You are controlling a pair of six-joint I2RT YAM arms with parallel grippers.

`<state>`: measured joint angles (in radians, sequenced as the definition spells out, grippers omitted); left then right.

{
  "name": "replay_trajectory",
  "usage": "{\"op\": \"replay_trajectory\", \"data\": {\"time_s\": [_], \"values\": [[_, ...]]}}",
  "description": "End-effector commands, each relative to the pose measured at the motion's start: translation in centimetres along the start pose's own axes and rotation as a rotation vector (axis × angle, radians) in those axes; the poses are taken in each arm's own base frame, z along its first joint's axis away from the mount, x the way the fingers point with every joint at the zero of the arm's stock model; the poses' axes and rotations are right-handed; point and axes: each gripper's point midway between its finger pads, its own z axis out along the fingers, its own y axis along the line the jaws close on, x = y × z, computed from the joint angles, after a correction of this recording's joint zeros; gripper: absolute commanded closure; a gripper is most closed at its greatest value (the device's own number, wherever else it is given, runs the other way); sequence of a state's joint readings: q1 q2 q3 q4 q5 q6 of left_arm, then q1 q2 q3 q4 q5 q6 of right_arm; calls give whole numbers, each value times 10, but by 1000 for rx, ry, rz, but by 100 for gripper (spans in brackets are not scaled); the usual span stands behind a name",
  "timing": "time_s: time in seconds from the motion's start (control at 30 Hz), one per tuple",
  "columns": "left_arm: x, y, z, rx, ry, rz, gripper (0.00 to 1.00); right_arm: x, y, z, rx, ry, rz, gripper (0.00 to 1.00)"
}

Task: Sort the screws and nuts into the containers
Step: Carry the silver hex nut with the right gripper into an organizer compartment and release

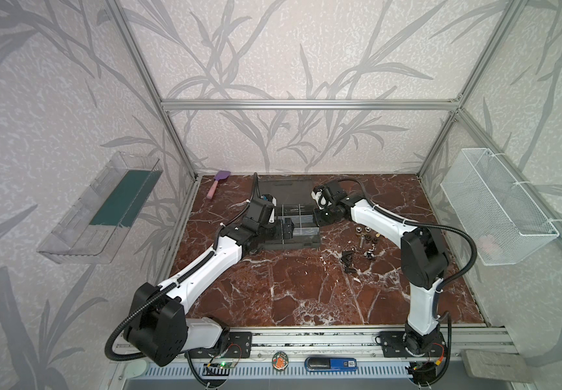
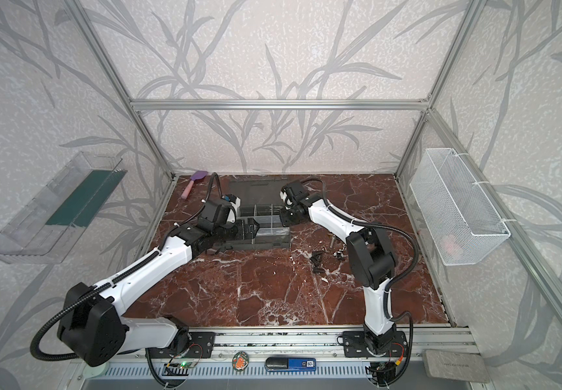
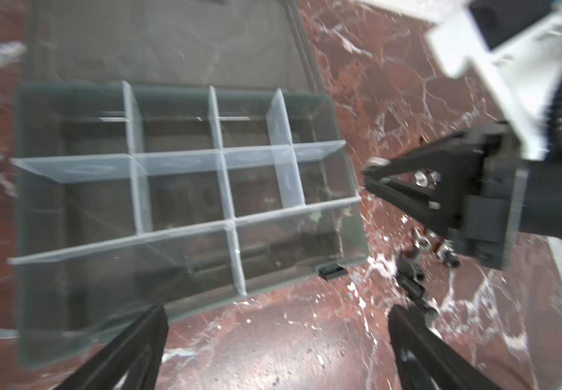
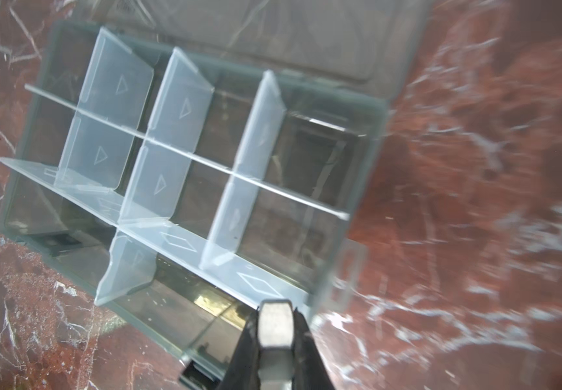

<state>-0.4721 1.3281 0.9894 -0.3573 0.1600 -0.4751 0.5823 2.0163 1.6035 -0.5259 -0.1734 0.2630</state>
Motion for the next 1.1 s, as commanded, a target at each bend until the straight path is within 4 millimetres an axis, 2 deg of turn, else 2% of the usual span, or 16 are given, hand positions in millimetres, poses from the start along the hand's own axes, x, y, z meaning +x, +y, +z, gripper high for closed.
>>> {"op": "replay_trajectory", "data": {"time_s": [0.0,0.2,0.4,0.57,0.77,0.87,1.03,1.07], "values": [[-11,-16,-7,84,-34,-20,0,-9,17,5,-38,-4,1,100],[-9,-21,-7,112,-22,-40,0,-2,9,26,-5,38,20,100],[-12,-20,-12,102,-36,-34,0,-1,4,36,17,57,11,90],[-12,-17,-12,91,-37,-31,1,-3,4,37,19,62,6,81],[-11,-18,-9,92,-25,-38,1,-10,2,30,27,56,3,72],[-12,-17,-11,89,-31,-36,1,-14,1,23,33,52,0,71],[-16,-14,-15,79,-60,-21,0,-23,-1,-8,37,14,-1,68],[-16,-14,-15,75,-64,-18,1,-24,-4,-14,44,7,-1,65]]}}
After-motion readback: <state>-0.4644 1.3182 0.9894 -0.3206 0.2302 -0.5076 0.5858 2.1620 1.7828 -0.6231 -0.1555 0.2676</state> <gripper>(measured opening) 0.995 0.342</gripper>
